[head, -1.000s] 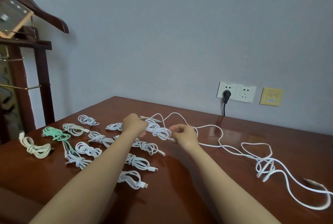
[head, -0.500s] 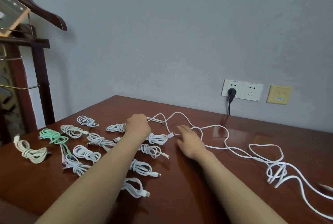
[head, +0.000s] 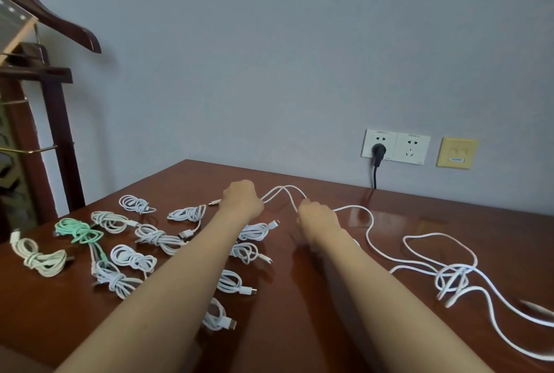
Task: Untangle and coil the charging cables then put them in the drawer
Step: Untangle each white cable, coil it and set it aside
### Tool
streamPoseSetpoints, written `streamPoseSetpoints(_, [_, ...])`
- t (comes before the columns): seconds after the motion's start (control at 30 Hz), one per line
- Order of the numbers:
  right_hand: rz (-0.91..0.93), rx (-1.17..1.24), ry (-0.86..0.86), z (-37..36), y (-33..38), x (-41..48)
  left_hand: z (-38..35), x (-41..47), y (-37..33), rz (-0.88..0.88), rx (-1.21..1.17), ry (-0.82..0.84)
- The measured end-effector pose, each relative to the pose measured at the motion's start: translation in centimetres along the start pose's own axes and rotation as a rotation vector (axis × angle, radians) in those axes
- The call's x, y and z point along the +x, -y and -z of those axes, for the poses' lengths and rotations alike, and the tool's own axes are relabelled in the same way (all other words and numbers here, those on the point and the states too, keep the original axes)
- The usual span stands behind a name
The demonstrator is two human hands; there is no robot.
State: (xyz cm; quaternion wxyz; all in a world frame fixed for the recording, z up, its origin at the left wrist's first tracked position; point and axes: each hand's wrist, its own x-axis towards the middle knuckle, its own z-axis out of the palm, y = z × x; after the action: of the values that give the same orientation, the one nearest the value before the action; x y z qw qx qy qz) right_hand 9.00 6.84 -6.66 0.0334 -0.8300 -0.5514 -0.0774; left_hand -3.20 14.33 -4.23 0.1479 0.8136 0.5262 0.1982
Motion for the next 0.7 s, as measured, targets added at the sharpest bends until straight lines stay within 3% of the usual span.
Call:
streamPoseSetpoints(0.2, [-0.170,0.318,-0.172,1.4,-3.0,-0.7,-0.9,-0.2,-2.0,-0.184,0.031,-0.111])
streamPoseSetpoints(0.47, [-0.431,1.180,-0.435,2.8,-7.7,-2.3,-3.3,-0.3,-6.3,-0.301,0.109,-0.047])
streamPoseSetpoints(0.7, [-0.378,1.453,-0.422,4.8,-11.4,-5.2,-5.1,-1.1,-9.7,-0.293,-0.017,0.033])
